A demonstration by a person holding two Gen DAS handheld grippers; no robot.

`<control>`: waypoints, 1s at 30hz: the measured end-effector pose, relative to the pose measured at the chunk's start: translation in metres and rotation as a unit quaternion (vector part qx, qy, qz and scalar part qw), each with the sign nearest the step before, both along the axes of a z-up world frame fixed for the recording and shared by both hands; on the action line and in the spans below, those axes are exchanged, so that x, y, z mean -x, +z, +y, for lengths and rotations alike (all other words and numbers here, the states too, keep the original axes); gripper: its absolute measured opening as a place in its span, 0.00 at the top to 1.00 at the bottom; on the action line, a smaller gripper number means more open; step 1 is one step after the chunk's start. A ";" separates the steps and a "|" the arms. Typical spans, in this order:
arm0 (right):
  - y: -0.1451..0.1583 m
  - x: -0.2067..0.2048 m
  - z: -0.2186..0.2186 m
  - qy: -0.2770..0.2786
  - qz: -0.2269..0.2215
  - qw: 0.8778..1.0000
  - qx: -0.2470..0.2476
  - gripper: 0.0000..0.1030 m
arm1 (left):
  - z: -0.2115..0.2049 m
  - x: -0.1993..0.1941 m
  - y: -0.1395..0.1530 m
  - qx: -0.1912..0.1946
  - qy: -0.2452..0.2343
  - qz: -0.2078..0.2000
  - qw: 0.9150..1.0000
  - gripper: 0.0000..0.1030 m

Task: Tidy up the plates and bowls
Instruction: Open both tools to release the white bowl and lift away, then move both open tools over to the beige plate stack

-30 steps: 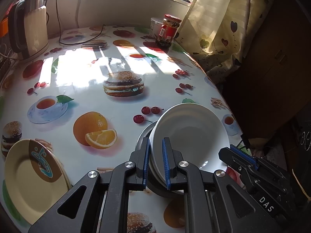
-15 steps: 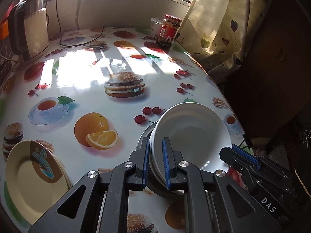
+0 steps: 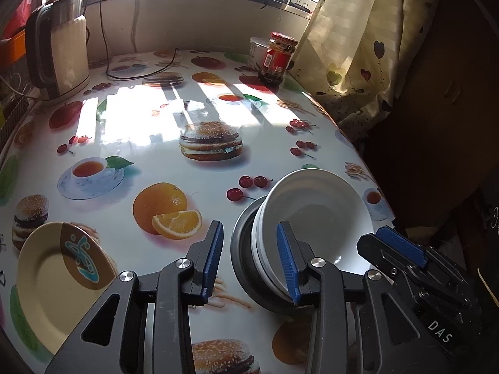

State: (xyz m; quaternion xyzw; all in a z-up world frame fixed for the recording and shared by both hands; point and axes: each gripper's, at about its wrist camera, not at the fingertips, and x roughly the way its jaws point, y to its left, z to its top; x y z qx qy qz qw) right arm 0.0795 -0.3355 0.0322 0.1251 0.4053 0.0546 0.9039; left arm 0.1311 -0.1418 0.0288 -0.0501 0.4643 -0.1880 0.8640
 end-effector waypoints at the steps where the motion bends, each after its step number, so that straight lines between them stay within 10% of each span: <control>1: 0.002 0.001 0.001 0.002 -0.003 1.000 -0.001 0.63 | 0.002 0.001 0.002 -0.002 0.002 -0.004 1.000 0.64; 30: 0.013 0.014 0.096 0.144 -0.047 0.988 0.011 0.63 | 0.094 0.068 0.009 -0.065 0.109 -0.073 0.989 0.64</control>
